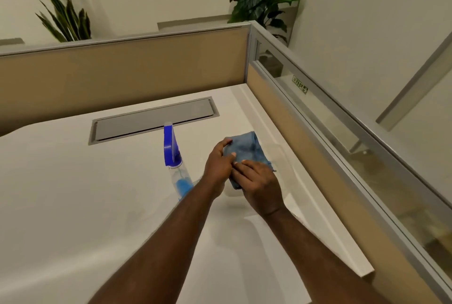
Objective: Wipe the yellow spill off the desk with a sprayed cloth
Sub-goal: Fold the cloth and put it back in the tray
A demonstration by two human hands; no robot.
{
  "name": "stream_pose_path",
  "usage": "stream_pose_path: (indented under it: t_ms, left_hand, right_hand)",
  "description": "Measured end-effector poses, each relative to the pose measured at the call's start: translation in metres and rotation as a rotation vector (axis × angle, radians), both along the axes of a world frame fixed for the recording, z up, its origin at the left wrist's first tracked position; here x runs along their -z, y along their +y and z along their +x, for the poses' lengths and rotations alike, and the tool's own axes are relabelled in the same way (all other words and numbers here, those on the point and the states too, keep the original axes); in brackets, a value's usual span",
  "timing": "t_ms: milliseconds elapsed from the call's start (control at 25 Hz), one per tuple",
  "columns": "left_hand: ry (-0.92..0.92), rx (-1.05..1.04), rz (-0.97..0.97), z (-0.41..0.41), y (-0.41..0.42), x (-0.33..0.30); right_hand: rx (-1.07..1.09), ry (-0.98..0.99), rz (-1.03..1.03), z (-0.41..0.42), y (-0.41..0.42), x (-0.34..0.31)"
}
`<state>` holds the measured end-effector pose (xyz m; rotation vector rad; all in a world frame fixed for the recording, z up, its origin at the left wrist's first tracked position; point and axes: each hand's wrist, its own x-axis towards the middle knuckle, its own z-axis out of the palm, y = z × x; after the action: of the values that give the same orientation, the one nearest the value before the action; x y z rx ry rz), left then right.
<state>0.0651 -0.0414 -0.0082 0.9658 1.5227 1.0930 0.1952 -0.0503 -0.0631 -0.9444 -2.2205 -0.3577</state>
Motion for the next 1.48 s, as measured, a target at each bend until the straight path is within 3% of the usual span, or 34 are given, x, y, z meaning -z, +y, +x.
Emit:
stream_pose_path:
  t_ms: [120, 200, 320, 440, 560, 680, 760, 840, 1160, 1360, 1480]
  left_hand:
    - [0.109, 0.012, -0.082, 0.005, 0.007, 0.008]
    - [0.088, -0.002, -0.115, 0.006, 0.012, 0.010]
    - [0.115, 0.006, -0.174, 0.009, 0.015, 0.015]
    - [0.354, 0.001, -0.104, 0.013, 0.017, 0.015]
    - [0.564, -0.005, -0.018, 0.014, 0.018, 0.009]
    - [0.628, 0.016, 0.022, 0.012, 0.012, 0.016]
    - [0.624, 0.009, 0.008, 0.012, 0.007, 0.025]
    - [0.613, -0.028, -0.001, 0.013, 0.001, 0.031]
    - [0.515, -0.030, -0.072, 0.021, -0.011, 0.035]
    - [0.514, -0.046, -0.119, 0.022, -0.012, 0.038]
    - [0.467, -0.066, -0.102, 0.024, -0.022, 0.035]
  right_hand:
    - [-0.142, -0.020, -0.253, 0.001, 0.014, 0.003]
    - [-0.193, -0.033, -0.481, 0.003, 0.021, 0.002]
    - [-0.143, -0.111, -0.884, 0.003, 0.031, 0.007]
    - [-0.011, -0.320, -1.109, -0.003, 0.040, 0.006]
    - [-0.062, -0.377, -1.151, -0.003, 0.041, -0.005]
    - [-0.081, -0.221, -1.146, 0.001, 0.040, -0.013]
    - [0.002, -0.056, -1.020, 0.002, 0.041, -0.009]
    - [0.021, -0.014, -0.885, 0.002, 0.043, 0.000]
    - [0.057, -0.341, -1.053, -0.009, 0.062, 0.019]
    - [0.103, -0.531, -1.226, -0.017, 0.075, -0.007]
    - [0.160, -0.567, -1.159, -0.015, 0.069, -0.039]
